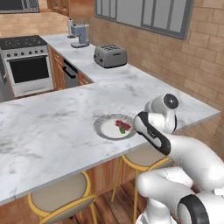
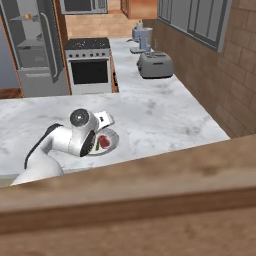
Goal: Take the cheese, steak, and lemon wedge from the fridge and place them on the plate on the dining counter to create an appetizer plate.
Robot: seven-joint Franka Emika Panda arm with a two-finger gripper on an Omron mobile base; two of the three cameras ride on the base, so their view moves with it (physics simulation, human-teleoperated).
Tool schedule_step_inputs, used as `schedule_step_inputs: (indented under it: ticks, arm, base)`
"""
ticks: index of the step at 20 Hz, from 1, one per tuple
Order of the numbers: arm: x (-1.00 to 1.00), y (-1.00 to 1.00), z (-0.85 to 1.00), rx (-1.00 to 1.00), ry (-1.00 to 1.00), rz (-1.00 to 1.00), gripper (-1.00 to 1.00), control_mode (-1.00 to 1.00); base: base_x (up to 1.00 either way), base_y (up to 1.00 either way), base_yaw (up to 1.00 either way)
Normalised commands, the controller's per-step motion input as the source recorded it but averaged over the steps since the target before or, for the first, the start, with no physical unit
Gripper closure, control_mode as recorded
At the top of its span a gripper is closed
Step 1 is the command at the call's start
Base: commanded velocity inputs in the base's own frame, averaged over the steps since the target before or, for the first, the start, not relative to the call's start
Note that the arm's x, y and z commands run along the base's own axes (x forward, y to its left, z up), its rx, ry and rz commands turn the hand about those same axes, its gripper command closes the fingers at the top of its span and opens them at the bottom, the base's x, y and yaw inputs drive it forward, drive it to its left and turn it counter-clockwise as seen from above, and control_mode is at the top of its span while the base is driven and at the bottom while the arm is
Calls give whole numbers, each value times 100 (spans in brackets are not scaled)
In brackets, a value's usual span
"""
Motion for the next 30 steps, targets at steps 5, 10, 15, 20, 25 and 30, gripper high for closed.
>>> schedule_step_inputs:
  ticks: [5,10,15,20,25,30]
  arm:
    - [-73,-1,100,-2,-9,-3,-100,-100]
    - [-79,0,97,0,-2,-8,-100,-100]
    - [-96,-5,97,0,4,-16,-100,-100]
    - [-100,-8,66,0,7,-4,-100,-100]
    - [-100,-18,41,4,2,0,-100,-100]
    - [-83,-2,1,3,0,0,-100,-100]
  base:
    - [0,0,0]
    - [0,0,0]
    - [0,0,0]
    - [0,0,0]
    - [0,0,0]
    - [0,0,0]
